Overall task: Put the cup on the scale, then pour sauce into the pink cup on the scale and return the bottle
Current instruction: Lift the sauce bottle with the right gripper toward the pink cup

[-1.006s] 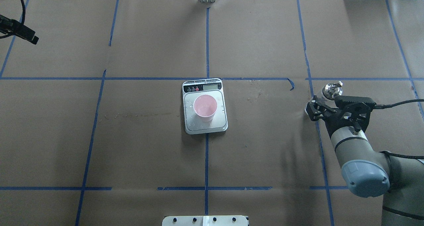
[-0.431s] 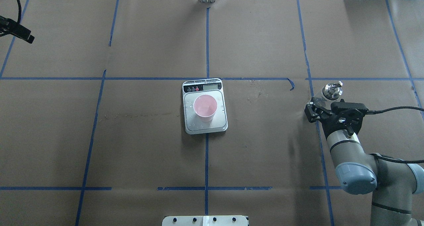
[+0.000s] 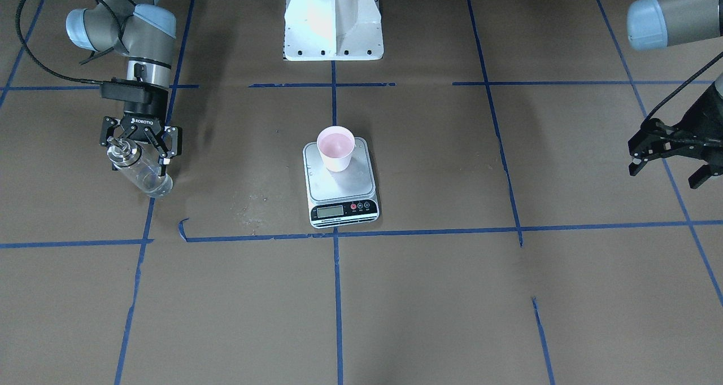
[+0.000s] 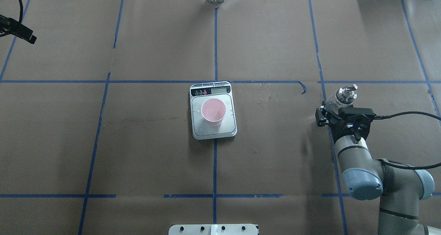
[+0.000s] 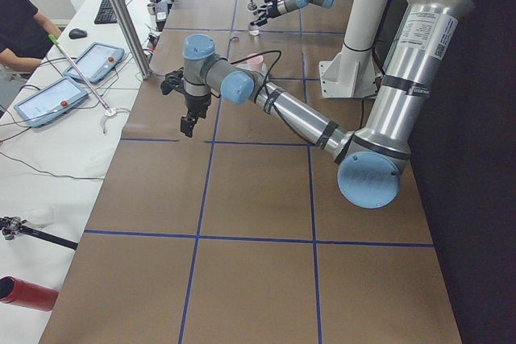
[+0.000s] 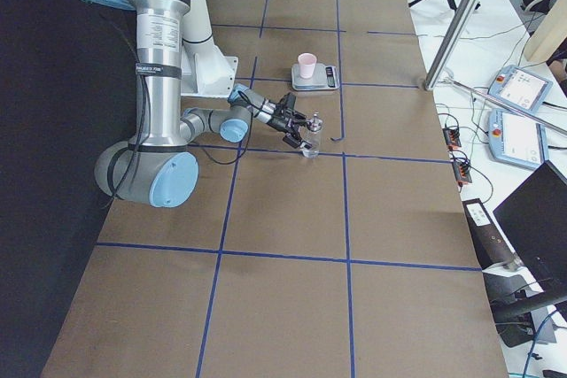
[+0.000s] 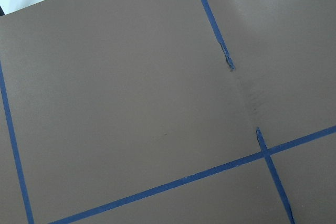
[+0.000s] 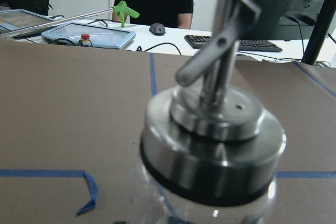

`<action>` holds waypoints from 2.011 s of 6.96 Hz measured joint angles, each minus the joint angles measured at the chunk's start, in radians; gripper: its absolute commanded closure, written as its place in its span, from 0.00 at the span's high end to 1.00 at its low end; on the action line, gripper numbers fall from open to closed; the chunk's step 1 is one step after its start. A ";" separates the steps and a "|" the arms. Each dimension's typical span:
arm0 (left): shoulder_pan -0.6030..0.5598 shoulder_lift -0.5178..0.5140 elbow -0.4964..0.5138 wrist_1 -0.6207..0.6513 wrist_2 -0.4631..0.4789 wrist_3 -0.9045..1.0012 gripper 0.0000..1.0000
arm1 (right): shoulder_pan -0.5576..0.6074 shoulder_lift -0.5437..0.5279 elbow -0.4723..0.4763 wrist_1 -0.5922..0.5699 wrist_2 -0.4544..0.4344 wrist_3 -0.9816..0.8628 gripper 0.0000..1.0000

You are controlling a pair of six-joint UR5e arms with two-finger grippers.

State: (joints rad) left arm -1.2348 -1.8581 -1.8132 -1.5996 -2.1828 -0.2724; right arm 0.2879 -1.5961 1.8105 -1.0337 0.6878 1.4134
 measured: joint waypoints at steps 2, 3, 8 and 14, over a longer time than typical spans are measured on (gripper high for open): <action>0.000 -0.002 0.001 0.001 -0.004 -0.009 1.00 | 0.016 0.005 0.003 0.068 0.006 -0.092 0.00; 0.000 -0.002 0.001 0.002 -0.006 -0.011 1.00 | 0.036 0.008 0.027 0.122 0.025 -0.156 0.00; -0.005 0.016 0.001 -0.002 -0.006 0.008 1.00 | 0.064 0.113 0.174 0.112 0.101 -0.680 0.00; -0.196 0.113 0.097 -0.027 -0.010 0.409 1.00 | -0.015 0.385 0.098 -0.357 -0.260 -1.161 0.00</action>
State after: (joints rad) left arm -1.4307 -1.7455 -1.7160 -1.6269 -2.1929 0.1365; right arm 0.2728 -1.2115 1.9082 -1.3905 0.4280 0.2529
